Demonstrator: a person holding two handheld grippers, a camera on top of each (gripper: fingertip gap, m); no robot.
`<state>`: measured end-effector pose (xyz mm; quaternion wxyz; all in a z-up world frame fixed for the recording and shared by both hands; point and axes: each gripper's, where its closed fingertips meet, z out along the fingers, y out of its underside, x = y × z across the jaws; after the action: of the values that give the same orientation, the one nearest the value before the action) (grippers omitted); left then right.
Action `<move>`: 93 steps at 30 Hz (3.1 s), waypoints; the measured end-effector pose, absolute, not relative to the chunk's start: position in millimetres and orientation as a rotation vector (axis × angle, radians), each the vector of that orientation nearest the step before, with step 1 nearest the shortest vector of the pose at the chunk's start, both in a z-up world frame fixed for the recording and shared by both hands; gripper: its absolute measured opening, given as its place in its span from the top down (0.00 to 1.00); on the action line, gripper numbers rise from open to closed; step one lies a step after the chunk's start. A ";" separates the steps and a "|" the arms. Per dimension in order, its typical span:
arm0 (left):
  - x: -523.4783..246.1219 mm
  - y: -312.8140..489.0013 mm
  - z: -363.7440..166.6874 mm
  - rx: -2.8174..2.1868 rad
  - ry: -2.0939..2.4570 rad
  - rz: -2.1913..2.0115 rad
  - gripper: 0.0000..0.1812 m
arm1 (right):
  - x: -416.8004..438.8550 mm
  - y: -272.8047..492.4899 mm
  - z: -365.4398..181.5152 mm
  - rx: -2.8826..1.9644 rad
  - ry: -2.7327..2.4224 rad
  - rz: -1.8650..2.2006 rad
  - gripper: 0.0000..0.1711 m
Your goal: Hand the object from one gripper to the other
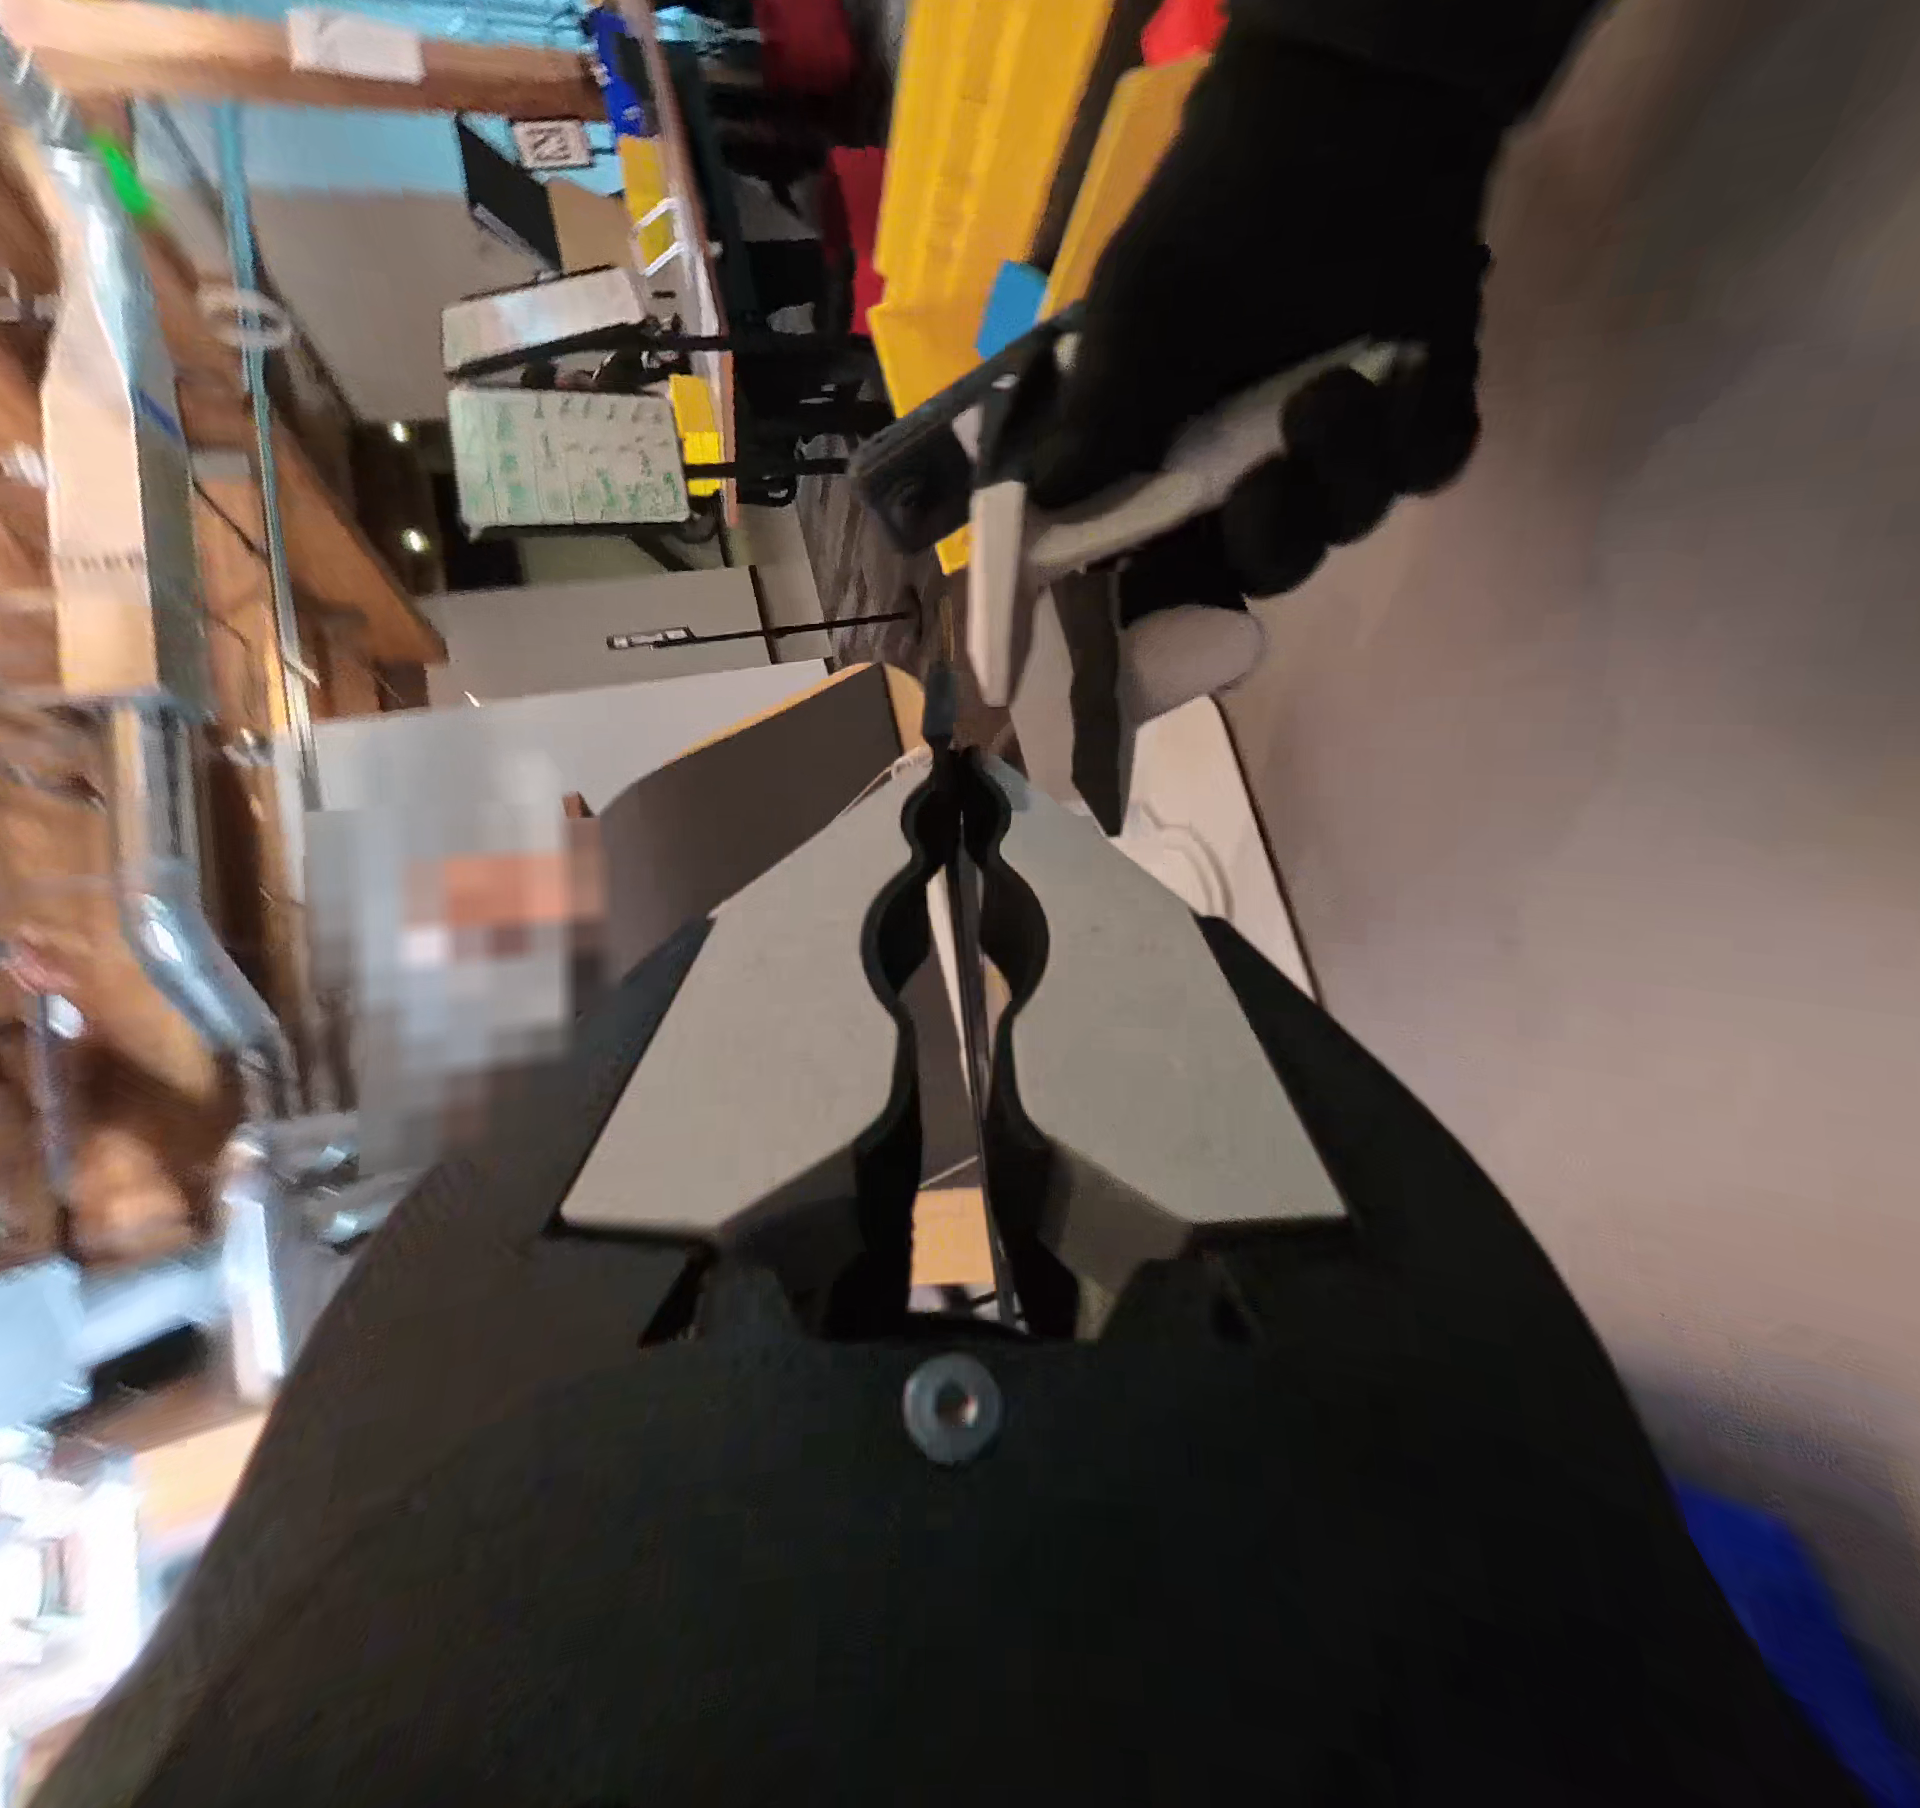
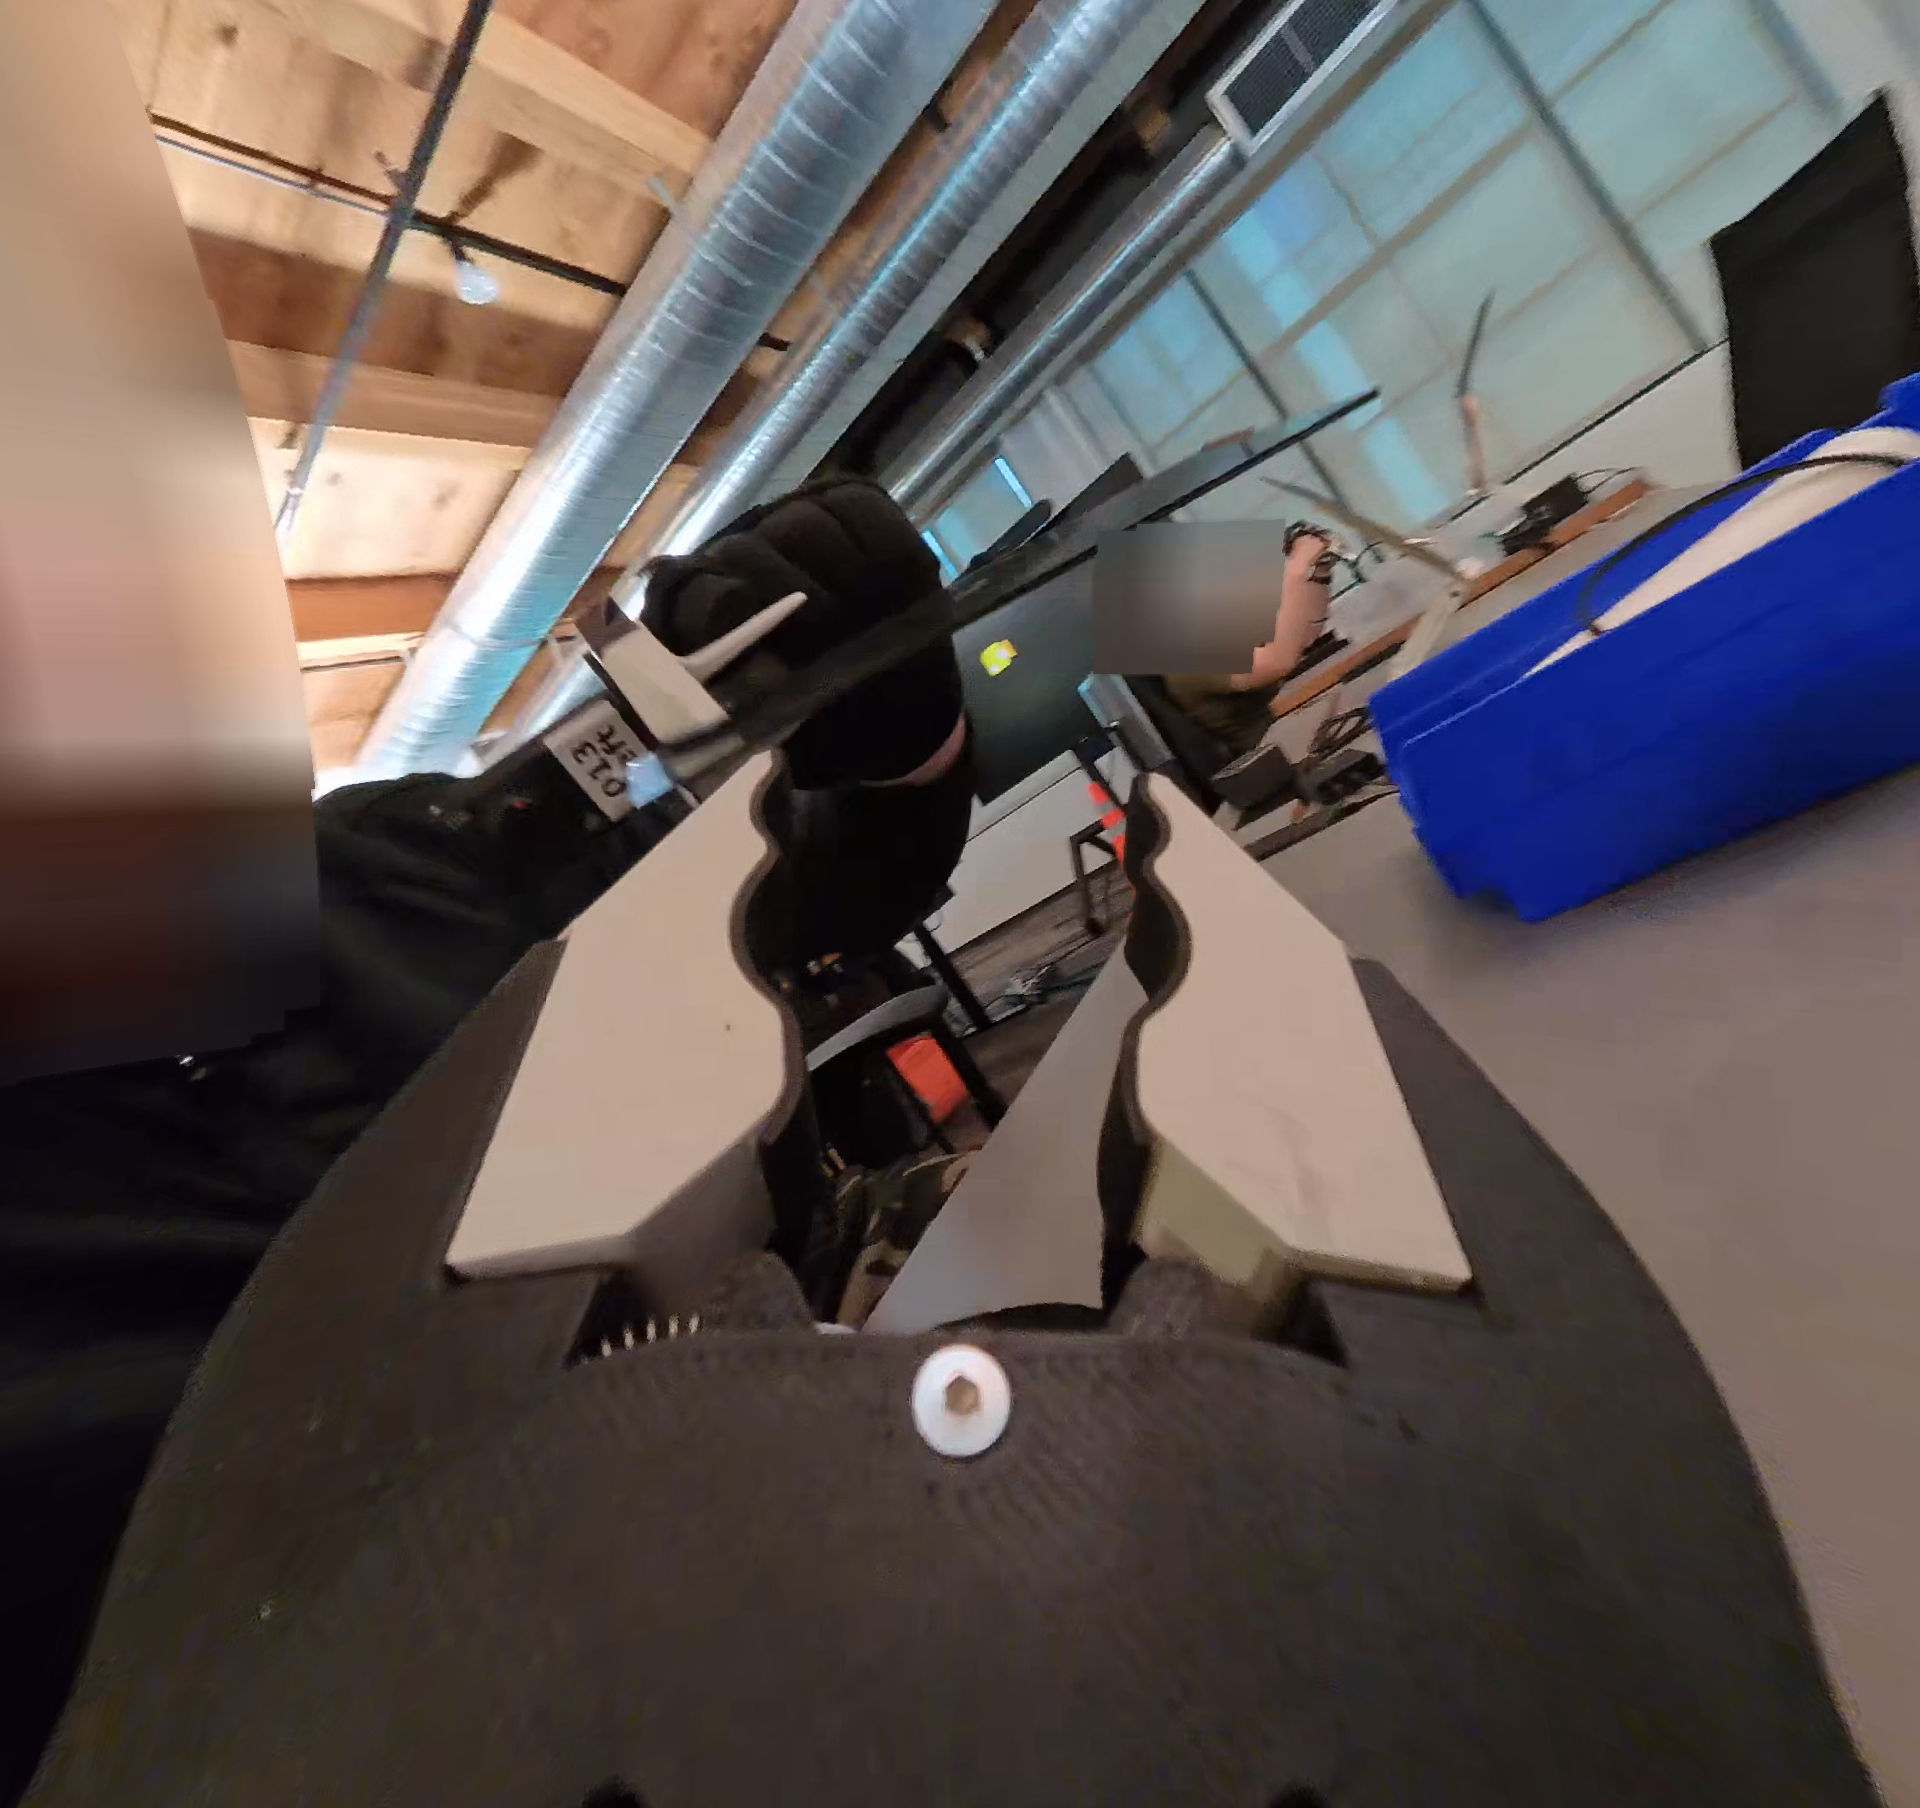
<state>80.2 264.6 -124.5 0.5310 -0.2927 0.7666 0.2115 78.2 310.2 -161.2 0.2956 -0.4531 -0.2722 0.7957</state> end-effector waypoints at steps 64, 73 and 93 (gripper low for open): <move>74.4 275.6 -136.9 -1.647 1.103 -1.068 0.90 | 48.5 268.8 -164.8 -1.026 -1.152 1.489 1.00; 65.7 287.5 -135.1 -1.627 1.092 -0.975 1.00 | 46.7 282.9 -166.7 -1.112 -1.096 1.451 0.76; 36.0 313.6 -142.4 -0.388 1.860 1.003 1.00 | 70.1 277.4 -160.5 -1.140 -0.925 2.147 0.73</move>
<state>36.0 313.6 -142.4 0.4764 -0.1588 0.7611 0.4105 70.1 277.4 -160.5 0.2669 -0.4224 -0.3428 0.7955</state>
